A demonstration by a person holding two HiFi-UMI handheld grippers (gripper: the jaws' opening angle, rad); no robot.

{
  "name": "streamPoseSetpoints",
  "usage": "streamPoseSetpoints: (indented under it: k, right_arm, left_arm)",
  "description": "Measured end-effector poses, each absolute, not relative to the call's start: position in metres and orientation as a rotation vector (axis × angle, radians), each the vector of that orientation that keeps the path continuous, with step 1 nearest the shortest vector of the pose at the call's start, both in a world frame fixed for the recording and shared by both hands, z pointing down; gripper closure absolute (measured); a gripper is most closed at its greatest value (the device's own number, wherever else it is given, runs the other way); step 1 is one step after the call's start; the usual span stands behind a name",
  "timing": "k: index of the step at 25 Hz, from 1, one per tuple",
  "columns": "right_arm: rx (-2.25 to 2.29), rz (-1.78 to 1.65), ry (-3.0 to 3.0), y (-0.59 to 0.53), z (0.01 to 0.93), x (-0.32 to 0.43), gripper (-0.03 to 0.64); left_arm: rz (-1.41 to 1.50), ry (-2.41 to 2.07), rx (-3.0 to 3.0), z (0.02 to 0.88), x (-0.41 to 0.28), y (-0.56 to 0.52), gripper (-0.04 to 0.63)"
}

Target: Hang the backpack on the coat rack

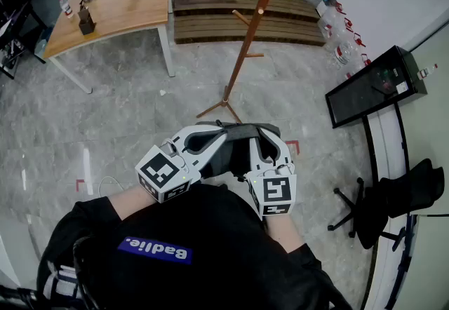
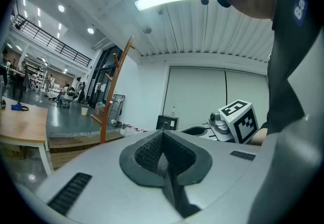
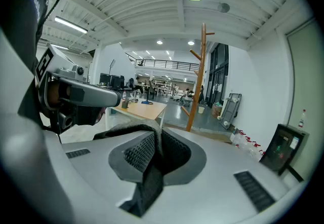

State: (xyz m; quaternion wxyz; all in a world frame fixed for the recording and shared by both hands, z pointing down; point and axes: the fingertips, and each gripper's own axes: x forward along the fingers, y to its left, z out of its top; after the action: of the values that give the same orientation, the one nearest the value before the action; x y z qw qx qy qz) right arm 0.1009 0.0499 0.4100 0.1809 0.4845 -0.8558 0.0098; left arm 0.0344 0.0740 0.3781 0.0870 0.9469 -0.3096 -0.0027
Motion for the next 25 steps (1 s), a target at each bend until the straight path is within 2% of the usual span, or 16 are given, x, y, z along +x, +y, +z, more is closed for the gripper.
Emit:
streamPoseSetpoints:
  k: [15,25]
  right_arm:
    - [1.292,0.030,-2.469,0.030,0.414,0.111,0.580]
    - [1.214,-0.089,-2.494,-0.033,0.392,0.089,0.580]
  left_arm:
    - [0.004,-0.995,2.811,0.377,0.055,0.059,0.586]
    - [-0.062,-1.047,2.788,0.378,0.043,0.019,0.586]
